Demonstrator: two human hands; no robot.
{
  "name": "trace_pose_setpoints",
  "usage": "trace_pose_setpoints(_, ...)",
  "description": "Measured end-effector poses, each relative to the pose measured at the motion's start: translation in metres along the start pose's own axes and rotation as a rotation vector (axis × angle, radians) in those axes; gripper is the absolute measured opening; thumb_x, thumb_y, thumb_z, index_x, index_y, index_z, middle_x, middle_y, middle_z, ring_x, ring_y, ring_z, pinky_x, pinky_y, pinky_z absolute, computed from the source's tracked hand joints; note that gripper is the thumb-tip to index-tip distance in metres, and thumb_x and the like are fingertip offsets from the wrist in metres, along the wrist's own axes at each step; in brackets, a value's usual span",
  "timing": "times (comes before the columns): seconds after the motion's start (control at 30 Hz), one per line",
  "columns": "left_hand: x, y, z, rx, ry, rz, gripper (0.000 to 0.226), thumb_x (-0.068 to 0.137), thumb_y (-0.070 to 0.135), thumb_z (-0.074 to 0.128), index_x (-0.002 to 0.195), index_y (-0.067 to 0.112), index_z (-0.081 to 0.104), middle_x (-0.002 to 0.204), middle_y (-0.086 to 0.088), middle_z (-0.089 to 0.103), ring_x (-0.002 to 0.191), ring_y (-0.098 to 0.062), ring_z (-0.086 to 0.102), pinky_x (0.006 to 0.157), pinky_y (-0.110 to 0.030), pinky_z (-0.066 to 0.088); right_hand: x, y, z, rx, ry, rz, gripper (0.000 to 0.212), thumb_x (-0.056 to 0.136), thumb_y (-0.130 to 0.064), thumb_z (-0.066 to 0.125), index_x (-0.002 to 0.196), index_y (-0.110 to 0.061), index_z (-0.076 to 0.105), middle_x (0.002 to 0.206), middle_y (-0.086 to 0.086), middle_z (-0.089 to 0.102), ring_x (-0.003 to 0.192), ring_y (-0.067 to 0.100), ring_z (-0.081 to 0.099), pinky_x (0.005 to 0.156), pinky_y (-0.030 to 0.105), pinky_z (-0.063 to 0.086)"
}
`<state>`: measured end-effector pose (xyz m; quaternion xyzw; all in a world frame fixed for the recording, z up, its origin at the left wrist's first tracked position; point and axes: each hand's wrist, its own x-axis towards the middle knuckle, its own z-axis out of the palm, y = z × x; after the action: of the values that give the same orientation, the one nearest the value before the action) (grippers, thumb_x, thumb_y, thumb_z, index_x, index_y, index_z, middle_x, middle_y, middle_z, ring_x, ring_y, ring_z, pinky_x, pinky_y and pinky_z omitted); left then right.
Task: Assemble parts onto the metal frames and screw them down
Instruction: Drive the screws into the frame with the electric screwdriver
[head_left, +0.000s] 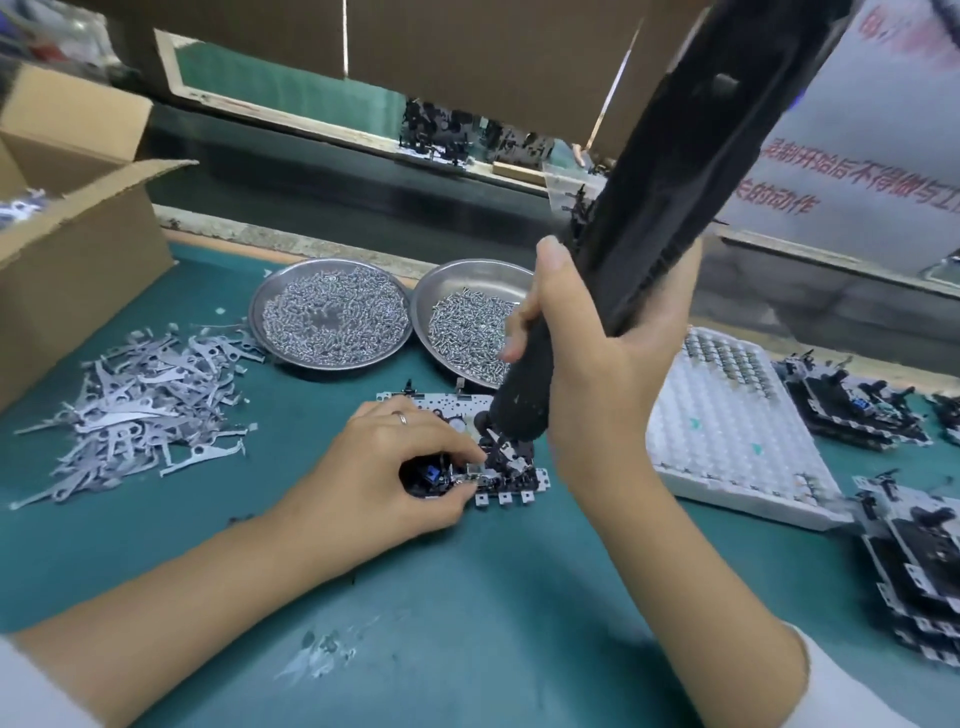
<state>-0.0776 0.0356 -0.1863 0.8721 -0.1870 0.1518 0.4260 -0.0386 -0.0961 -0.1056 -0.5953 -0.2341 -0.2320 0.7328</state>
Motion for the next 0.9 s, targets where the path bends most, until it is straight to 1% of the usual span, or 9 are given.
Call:
trace_pose_setpoints(0.07,0.0,0.0,0.001,0.011,0.011,0.01,0.02,0.065,0.027,0.075,0.085,0.022,0.076,0.082,0.017,0.068,0.083,-0.013,0.059,0.085,-0.041,0.046,-0.008,0.004,0.002,0.055,0.006,0.01,0.025,0.088,-0.002,0.057,0.101,-0.011,0.037,0.053,0.005,0.047,0.038,0.022,0.044,0.043,0.027,0.04)
trace_pose_setpoints(0.13,0.0,0.0,0.002,0.026,0.024,0.019,0.02,0.064,0.026,0.076,0.083,0.019,0.075,0.08,0.016,0.066,0.081,-0.013,0.058,0.083,-0.04,0.045,-0.011,0.007,0.004,0.085,0.029,0.017,0.024,0.087,-0.002,0.056,0.099,-0.011,0.037,0.053,0.006,0.047,0.037,0.023,0.043,0.043,0.026,0.039)
trace_pose_setpoints(0.2,0.001,-0.001,0.002,0.039,0.026,0.024,0.019,0.064,0.025,0.075,0.081,0.016,0.075,0.079,0.013,0.068,0.08,-0.014,0.057,0.082,-0.039,0.043,-0.014,0.009,0.006,0.092,0.037,0.034,0.022,0.087,-0.003,0.056,0.095,-0.012,0.037,0.055,0.009,0.047,0.037,0.024,0.044,0.043,0.026,0.039)
trace_pose_setpoints(0.27,0.001,-0.001,0.002,0.046,0.016,0.021,0.021,0.065,0.025,0.074,0.081,0.013,0.075,0.078,0.008,0.07,0.08,-0.02,0.059,0.081,-0.04,0.043,-0.017,0.009,0.008,0.099,0.038,0.046,0.022,0.086,-0.003,0.056,0.092,-0.014,0.038,0.054,0.012,0.046,0.037,0.024,0.043,0.043,0.026,0.039)
trace_pose_setpoints(0.37,0.001,-0.001,0.002,0.045,0.008,0.025,0.022,0.066,0.025,0.074,0.082,0.01,0.075,0.077,0.006,0.07,0.078,-0.023,0.06,0.082,-0.039,0.042,-0.019,0.009,0.01,0.131,0.029,0.026,0.022,0.086,0.0,0.054,0.091,-0.014,0.036,0.053,0.011,0.046,0.037,0.025,0.041,0.044,0.026,0.038)
trace_pose_setpoints(0.47,0.002,-0.001,0.002,0.044,0.007,0.029,0.022,0.066,0.025,0.073,0.081,0.009,0.075,0.077,0.005,0.07,0.078,-0.024,0.06,0.082,-0.038,0.041,-0.019,0.009,0.011,0.146,0.014,0.005,0.023,0.086,0.003,0.051,0.091,-0.013,0.035,0.051,0.011,0.044,0.037,0.028,0.038,0.043,0.027,0.037)
trace_pose_setpoints(0.6,0.001,0.0,0.001,0.029,-0.001,0.027,0.022,0.066,0.025,0.073,0.082,0.009,0.075,0.079,0.007,0.07,0.079,-0.023,0.06,0.084,-0.037,0.041,-0.018,0.01,0.01,0.112,0.019,0.001,0.023,0.086,0.001,0.053,0.09,-0.016,0.037,0.052,0.012,0.044,0.037,0.028,0.04,0.044,0.03,0.037)
trace_pose_setpoints(0.77,0.001,0.0,0.0,0.018,-0.008,0.015,0.024,0.067,0.027,0.072,0.083,0.01,0.075,0.081,0.01,0.07,0.081,-0.022,0.059,0.086,-0.037,0.043,-0.019,0.011,0.011,0.139,-0.008,-0.025,0.024,0.087,0.006,0.049,0.092,-0.013,0.035,0.048,0.014,0.04,0.037,0.031,0.037,0.045,0.028,0.037)
trace_pose_setpoints(0.9,0.002,0.0,0.0,0.021,-0.007,0.024,0.023,0.067,0.026,0.073,0.082,0.008,0.075,0.08,0.008,0.07,0.079,-0.023,0.059,0.084,-0.04,0.045,-0.02,0.012,0.011,0.14,0.005,-0.015,0.025,0.086,0.005,0.049,0.092,-0.014,0.034,0.048,0.016,0.038,0.036,0.03,0.037,0.044,0.027,0.036)
